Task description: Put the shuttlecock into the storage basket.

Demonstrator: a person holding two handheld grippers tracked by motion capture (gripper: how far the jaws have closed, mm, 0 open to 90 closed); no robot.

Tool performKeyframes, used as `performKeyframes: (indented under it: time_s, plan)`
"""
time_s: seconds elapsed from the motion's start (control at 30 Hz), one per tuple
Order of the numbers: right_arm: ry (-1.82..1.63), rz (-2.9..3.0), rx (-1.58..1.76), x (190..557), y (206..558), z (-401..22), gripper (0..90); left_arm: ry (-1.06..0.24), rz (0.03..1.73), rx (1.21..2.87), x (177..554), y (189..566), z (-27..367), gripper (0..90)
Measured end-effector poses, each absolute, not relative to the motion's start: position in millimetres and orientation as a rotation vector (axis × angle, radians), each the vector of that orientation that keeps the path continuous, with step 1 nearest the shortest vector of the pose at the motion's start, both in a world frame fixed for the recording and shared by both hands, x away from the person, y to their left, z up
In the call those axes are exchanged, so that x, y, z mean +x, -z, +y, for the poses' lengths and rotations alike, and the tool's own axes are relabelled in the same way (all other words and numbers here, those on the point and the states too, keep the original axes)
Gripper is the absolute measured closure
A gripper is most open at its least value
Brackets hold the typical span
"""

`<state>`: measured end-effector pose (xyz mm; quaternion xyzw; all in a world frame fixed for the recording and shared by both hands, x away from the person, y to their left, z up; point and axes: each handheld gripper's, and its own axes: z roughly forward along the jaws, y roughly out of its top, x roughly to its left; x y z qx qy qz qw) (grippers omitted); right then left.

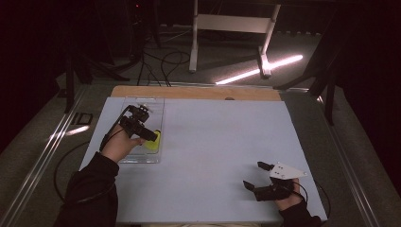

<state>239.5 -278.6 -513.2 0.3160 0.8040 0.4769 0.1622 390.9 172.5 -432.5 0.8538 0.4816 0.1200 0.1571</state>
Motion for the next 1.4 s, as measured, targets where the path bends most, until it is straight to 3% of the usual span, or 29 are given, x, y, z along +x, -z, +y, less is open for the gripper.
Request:
performKeyframes:
  time_s: [0.3,1.4]
  plan:
    - [-1.361,2.290,0.905,239.2,512.7,-278.7,8.9,-0.293,1.336,2.389,387.4,422.1,172.9,0.0]
    - [-1.362,2.285,0.903,238.7,512.0,-279.7,8.9,-0.133,0.780,2.342,345.1,408.3,85.8,0.0]
